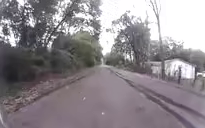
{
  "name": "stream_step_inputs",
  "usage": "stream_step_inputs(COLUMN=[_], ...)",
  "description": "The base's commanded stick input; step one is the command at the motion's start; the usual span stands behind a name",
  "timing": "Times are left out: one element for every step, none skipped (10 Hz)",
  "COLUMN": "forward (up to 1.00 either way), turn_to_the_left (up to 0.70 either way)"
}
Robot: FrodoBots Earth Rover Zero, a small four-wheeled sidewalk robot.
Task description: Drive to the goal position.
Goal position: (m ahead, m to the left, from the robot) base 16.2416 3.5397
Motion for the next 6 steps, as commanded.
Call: stream_step_inputs(forward=[0.70, 0.70, 0.70, 0.70, 0.70, 0.70], turn_to_the_left=[0.00, 0.00, 0.00, 0.00, 0.00, 0.08])
